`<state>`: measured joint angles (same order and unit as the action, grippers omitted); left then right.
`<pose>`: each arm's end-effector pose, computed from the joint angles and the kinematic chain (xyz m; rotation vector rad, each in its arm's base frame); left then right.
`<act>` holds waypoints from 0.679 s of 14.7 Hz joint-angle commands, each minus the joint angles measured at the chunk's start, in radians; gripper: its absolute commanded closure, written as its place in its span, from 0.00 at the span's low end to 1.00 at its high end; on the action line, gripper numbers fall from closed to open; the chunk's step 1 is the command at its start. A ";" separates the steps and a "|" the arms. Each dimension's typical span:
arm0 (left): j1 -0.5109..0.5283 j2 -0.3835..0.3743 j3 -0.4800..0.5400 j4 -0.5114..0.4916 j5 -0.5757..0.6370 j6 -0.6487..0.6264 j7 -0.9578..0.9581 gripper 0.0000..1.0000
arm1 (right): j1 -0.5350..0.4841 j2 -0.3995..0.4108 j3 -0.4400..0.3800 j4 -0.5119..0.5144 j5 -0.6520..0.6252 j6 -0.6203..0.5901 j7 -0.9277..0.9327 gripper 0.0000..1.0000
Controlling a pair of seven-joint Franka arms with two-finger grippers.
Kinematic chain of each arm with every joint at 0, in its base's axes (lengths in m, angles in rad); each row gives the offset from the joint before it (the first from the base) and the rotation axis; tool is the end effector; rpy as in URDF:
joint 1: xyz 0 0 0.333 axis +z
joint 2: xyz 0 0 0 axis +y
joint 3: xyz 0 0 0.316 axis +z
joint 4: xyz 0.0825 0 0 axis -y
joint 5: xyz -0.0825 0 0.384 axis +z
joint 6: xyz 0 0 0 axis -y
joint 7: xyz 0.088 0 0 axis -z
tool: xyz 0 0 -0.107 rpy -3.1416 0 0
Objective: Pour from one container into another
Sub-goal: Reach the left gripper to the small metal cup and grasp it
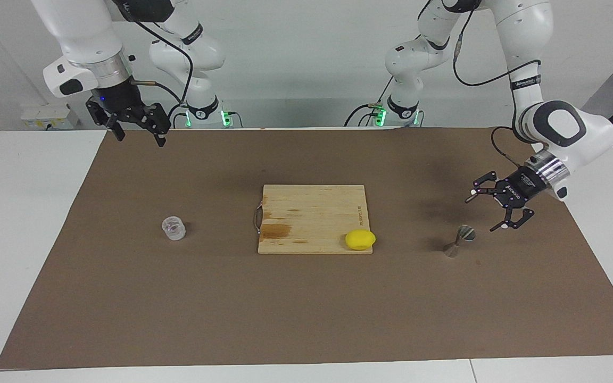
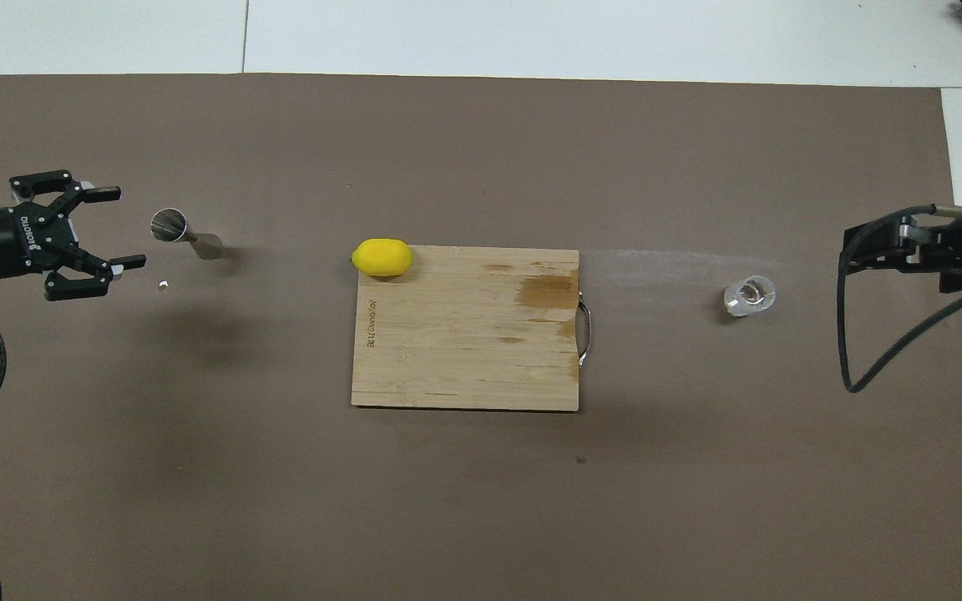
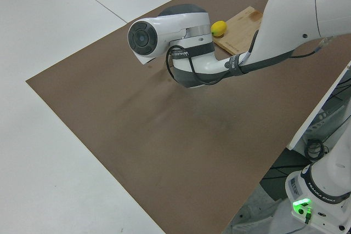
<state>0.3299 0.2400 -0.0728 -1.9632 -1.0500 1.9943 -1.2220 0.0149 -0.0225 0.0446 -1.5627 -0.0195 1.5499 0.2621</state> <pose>0.5895 0.1017 0.3631 1.1998 1.9807 -0.7406 0.5448 0.0306 0.6389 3.1067 -0.3166 0.0200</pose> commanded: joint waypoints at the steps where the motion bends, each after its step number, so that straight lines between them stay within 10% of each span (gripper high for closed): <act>1: 0.011 0.028 -0.016 -0.013 -0.050 0.001 0.012 0.00 | -0.015 -0.022 0.006 -0.025 0.013 0.009 -0.006 0.00; 10: -0.006 0.076 -0.019 -0.013 -0.168 0.040 0.220 0.00 | -0.013 -0.022 0.006 -0.025 0.013 0.007 -0.006 0.00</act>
<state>0.3315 0.3132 -0.0882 -1.9669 -1.1927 2.0112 -1.0643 0.0149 -0.0225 0.0446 -1.5628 -0.0195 1.5499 0.2621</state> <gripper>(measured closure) 0.000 0.000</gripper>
